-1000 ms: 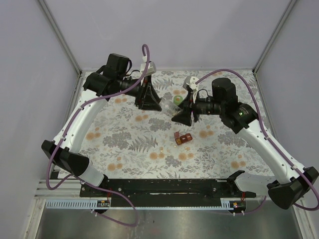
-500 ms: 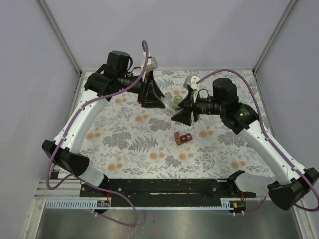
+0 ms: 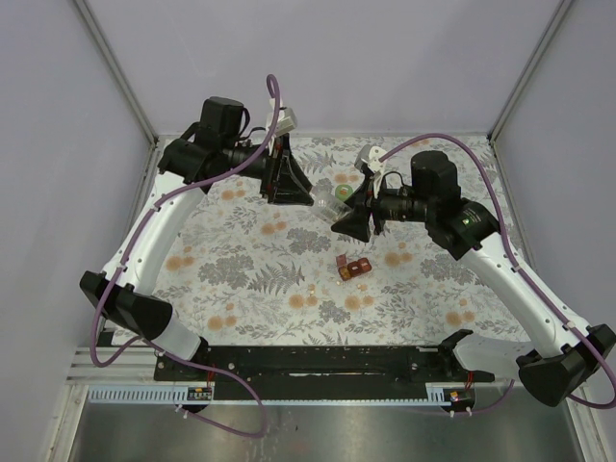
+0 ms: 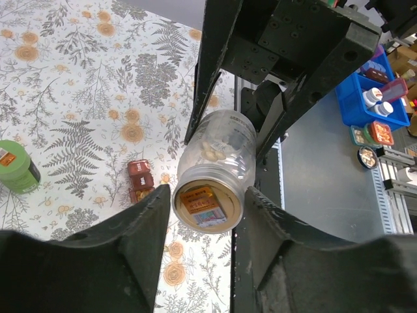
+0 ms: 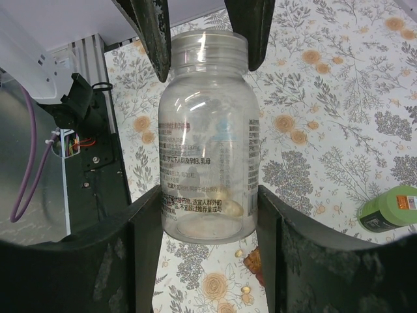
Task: Sort the pills into containers
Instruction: Screw the lid of the pill bottle onto the pill bottle.
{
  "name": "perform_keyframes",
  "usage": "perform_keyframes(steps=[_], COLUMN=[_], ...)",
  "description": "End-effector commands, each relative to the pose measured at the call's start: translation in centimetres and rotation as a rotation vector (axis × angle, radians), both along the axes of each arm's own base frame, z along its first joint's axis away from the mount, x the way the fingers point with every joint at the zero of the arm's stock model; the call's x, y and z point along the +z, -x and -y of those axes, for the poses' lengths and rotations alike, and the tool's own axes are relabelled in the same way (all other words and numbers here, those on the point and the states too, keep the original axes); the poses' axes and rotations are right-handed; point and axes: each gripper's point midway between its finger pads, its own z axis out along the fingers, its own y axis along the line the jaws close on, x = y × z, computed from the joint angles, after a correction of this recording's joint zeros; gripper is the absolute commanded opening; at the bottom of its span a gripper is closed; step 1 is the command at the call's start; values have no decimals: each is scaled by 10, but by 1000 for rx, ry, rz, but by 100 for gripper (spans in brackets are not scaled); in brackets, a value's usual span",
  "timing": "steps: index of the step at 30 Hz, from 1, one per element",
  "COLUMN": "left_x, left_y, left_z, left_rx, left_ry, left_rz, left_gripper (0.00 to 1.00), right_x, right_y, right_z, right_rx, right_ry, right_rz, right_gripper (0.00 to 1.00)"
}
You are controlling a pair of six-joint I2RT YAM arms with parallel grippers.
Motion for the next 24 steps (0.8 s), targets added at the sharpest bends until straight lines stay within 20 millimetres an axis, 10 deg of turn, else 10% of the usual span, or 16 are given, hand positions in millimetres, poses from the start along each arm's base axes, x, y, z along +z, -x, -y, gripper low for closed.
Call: perform_keyframes(steps=[1, 7, 18, 24], left_x=[14, 12, 26, 33], left_y=[9, 19, 24, 22], left_z=[-1, 3, 8, 8], left_rx=[-36, -75, -66, -48], left_ry=[43, 51, 85, 97], left_rz=[33, 9, 23, 35], left_gripper=[50, 0, 0, 0], right_x=[20, 17, 14, 14], right_y=[1, -2, -4, -5], right_z=[1, 0, 1, 1], right_rx=[-2, -10, -19, -21], right_ry=[-44, -39, -32, -30], right_rz=[60, 60, 56, 58], right_gripper=[0, 0, 52, 63])
